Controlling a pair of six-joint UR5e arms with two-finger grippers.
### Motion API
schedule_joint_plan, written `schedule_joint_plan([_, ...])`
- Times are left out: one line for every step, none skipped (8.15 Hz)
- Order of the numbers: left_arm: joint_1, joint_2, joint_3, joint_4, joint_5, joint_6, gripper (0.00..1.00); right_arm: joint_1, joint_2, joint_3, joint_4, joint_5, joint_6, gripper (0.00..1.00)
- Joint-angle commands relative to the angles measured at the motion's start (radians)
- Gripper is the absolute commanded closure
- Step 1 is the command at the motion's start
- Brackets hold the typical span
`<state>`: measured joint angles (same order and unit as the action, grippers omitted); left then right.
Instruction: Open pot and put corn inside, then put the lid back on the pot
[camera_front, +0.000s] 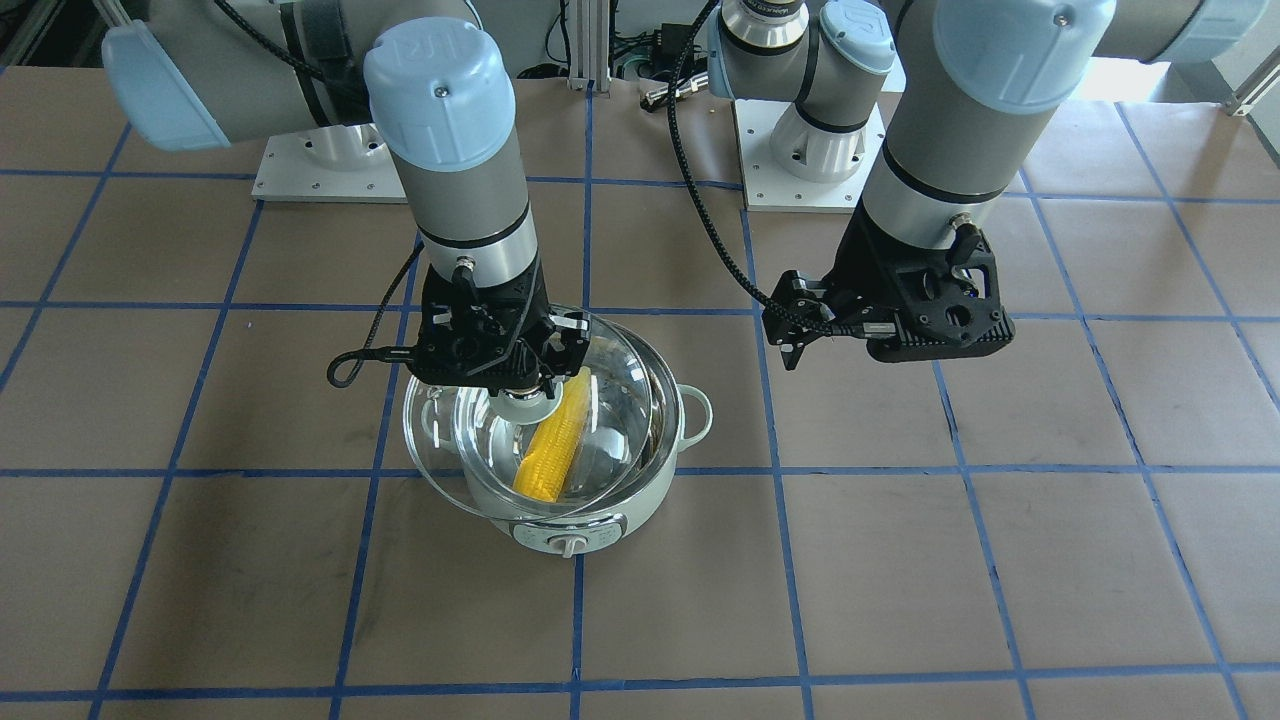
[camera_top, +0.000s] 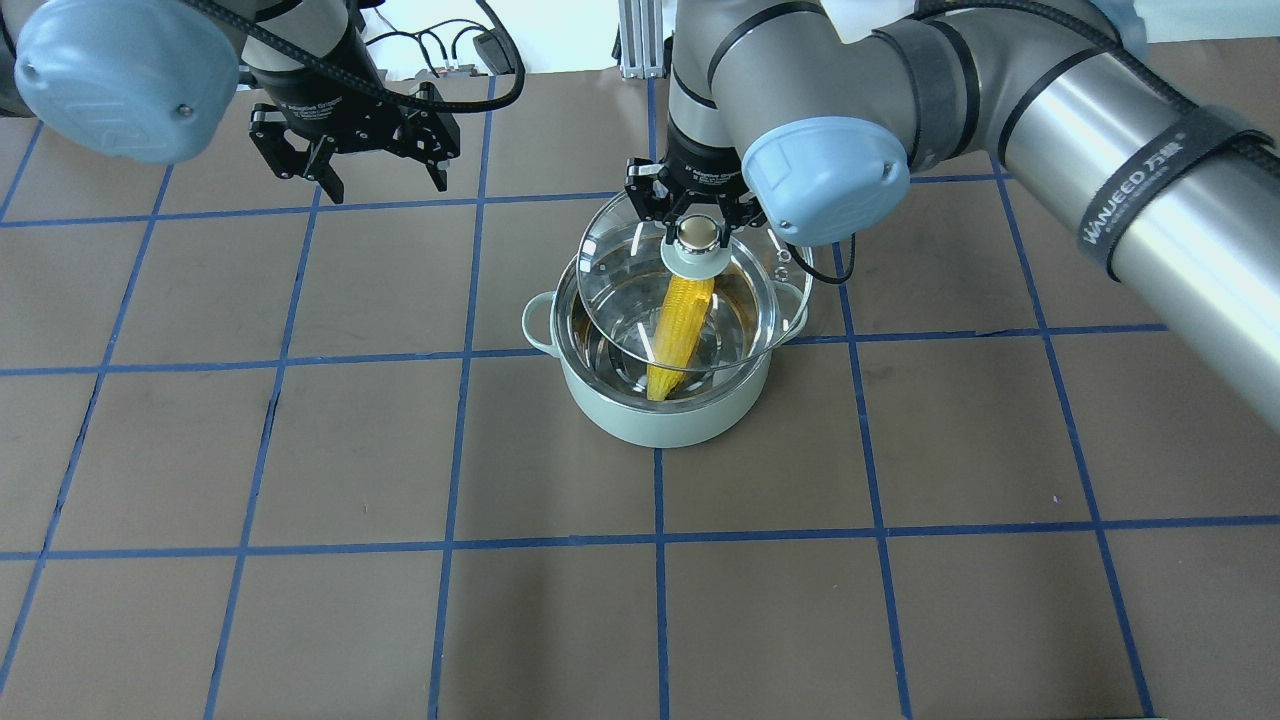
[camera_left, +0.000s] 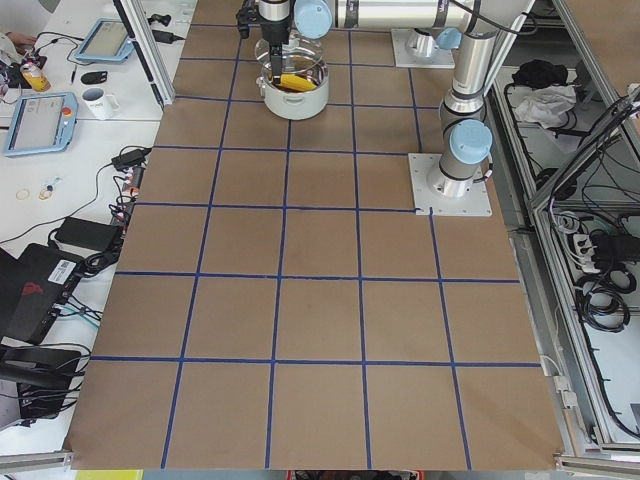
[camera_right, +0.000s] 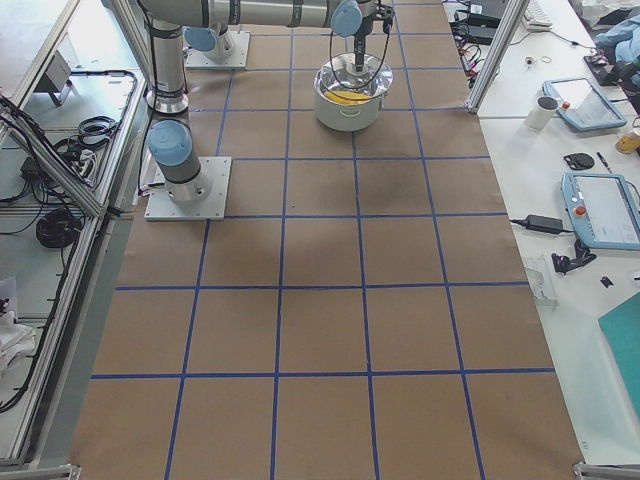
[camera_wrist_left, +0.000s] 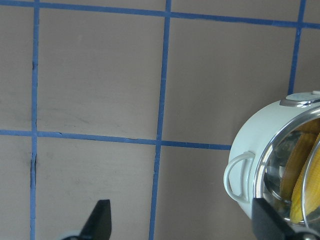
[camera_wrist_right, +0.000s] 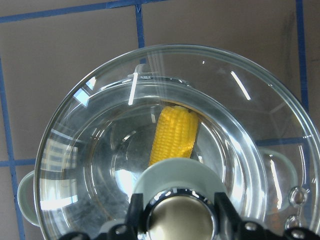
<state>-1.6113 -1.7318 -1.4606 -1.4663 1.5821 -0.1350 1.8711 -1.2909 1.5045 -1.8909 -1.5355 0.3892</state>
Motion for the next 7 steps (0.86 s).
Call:
schedule_joint_plan([0.014, 0.023, -0.01, -0.006, -0.007, 0.008, 0.0, 0.023, 0.019, 0.022, -0.014, 0.008, 0.014, 0.66])
schedule_joint_plan([0.013, 0.023, -0.009, -0.046, -0.005, 0.008, 0.0, 0.028, 0.025, 0.029, -0.017, 0.008, 0.017, 0.67])
schedule_joint_plan([0.013, 0.023, -0.01, -0.049, 0.001, 0.008, 0.0, 0.029, 0.028, 0.03, -0.02, 0.009, 0.02, 0.66])
schedule_joint_plan([0.013, 0.023, -0.011, -0.052, -0.001, 0.009, 0.0, 0.036, 0.031, 0.03, -0.022, 0.008, 0.02, 0.67])
schedule_joint_plan([0.013, 0.023, -0.011, -0.052, 0.001, 0.008, 0.0, 0.043, 0.031, 0.03, -0.022, 0.008, 0.02, 0.67])
schedule_joint_plan([0.013, 0.023, -0.011, -0.051, -0.001, 0.008, 0.0, 0.043, 0.033, 0.031, -0.025, 0.008, 0.02, 0.67])
schedule_joint_plan([0.013, 0.023, -0.011, -0.052, 0.001, 0.008, 0.0, 0.043, 0.033, 0.031, -0.027, 0.009, 0.02, 0.67])
